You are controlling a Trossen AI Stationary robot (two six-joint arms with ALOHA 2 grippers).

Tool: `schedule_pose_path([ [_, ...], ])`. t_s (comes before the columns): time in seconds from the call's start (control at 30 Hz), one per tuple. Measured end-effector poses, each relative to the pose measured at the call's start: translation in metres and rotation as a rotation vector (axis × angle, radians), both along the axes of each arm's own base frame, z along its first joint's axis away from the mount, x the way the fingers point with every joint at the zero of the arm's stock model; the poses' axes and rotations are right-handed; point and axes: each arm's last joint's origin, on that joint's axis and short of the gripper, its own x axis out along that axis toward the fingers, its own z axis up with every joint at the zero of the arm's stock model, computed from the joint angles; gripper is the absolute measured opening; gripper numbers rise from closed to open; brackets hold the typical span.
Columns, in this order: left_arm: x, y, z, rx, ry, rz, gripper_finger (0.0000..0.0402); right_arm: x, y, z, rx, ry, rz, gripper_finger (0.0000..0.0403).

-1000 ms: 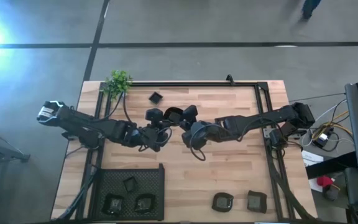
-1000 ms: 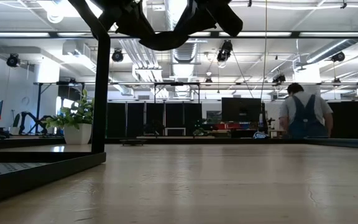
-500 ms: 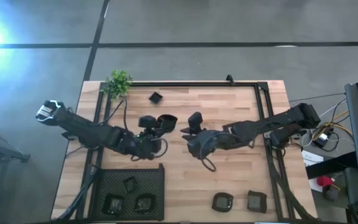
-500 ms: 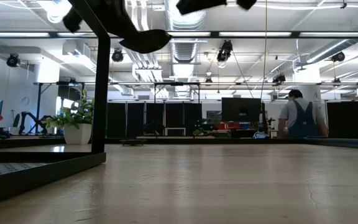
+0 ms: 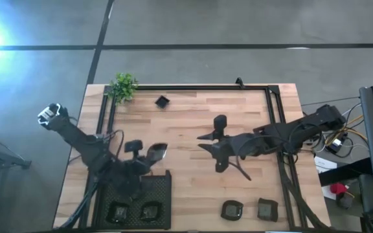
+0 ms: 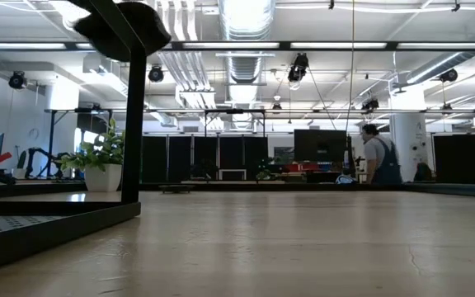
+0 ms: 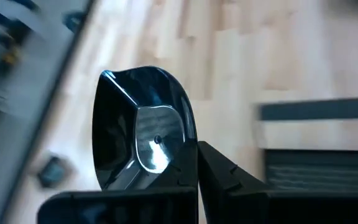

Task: Pick & Place Mini shaped plates
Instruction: Stack the leaf shaped plate on top of the leaf shaped plate on the shelf

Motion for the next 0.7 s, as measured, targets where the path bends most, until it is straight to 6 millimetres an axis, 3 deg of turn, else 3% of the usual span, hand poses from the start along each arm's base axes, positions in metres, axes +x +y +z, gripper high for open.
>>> schedule_pose_path([
  [0.23,-0.013,-0.032,-0.013,-0.276,0.052,0.032,0.0000,-0.008,-0.003,0.009,0.025,-0.034,-0.004,0.0109],
  [0.43,-0.015,-0.052,-0.029,-0.502,0.207,0.082,0.0000,-0.009,-0.003,0.010,0.038,-0.041,-0.009,0.0102],
  [0.7,-0.017,-0.090,-0.051,-0.504,0.343,-0.132,0.0000,-0.009,-0.003,0.010,0.062,-0.047,-0.020,0.0101],
])
